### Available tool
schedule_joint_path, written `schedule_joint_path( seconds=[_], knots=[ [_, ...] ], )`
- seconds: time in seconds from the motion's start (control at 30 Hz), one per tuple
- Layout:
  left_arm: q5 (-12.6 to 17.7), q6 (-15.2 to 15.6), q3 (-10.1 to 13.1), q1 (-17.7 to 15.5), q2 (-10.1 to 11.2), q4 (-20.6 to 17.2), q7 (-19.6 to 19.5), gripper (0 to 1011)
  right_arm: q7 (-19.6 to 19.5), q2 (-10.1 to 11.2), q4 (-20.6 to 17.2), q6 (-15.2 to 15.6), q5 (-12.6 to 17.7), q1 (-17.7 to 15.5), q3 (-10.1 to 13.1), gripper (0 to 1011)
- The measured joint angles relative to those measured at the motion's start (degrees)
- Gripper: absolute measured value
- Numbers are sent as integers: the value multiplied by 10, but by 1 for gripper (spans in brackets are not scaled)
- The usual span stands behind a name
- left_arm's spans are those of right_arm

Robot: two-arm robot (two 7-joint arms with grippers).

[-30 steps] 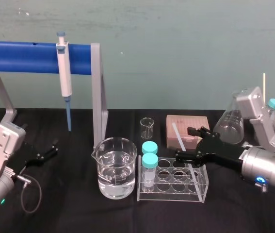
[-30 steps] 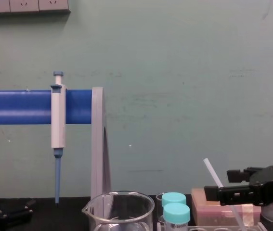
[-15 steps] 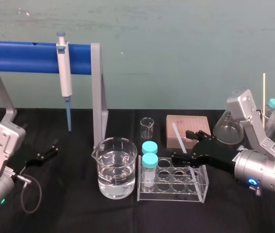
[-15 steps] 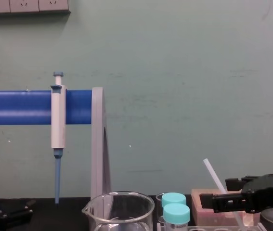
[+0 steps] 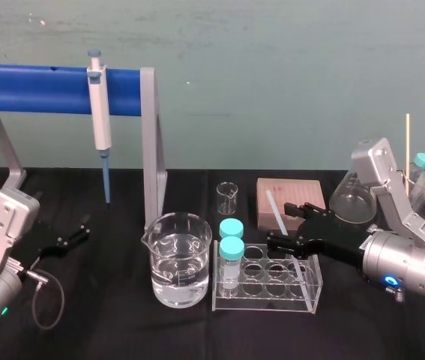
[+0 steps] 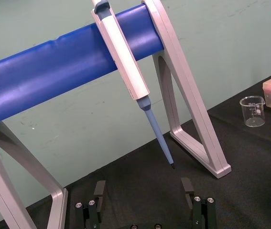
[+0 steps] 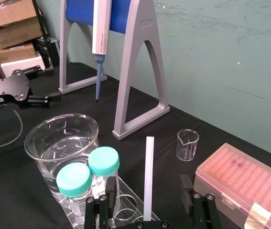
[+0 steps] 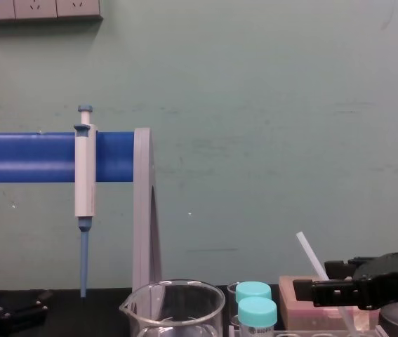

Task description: Pick up the stirring rod with one hand, then place it down.

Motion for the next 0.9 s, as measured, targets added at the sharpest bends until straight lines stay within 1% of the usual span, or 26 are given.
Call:
schedule_joint_path(
  seconds=[0.1,0.17,0.2,0.23,0.3,0.37,0.4,0.47,0.5,0.6,0.63,0.73,0.8,0.9],
  knots=[
    [0,0,0,0,0,0,0,1000,1,0,0,0,0,0,0,788],
    [0,0,0,0,0,0,0,1000,1,0,0,-1,1,0,0,713],
    [0,0,0,0,0,0,0,1000,1,0,0,-1,1,0,0,713],
    [0,0,0,0,0,0,0,1000,1,0,0,-1,1,0,0,682],
    [0,0,0,0,0,0,0,1000,2,0,0,-1,1,0,-1,596],
    [0,0,0,0,0,0,0,1000,2,0,1,-1,1,0,-1,553],
    [0,0,0,0,0,0,0,1000,2,1,1,-2,1,1,-1,490],
    [0,0,0,0,0,0,0,1000,2,1,1,-2,1,1,-1,449],
    [0,0,0,0,0,0,0,1000,2,1,1,-2,1,1,-1,392],
    [0,0,0,0,0,0,0,1000,2,1,1,-2,2,1,-1,334],
    [0,0,0,0,0,0,0,1000,2,1,1,-2,2,1,-1,274],
    [0,0,0,0,0,0,0,1000,2,1,1,-2,2,1,-1,190],
    [0,0,0,0,0,0,0,1000,2,1,1,-2,2,1,-1,114],
    [0,0,0,0,0,0,0,1000,3,1,1,-2,2,1,-1,70]
  ],
)
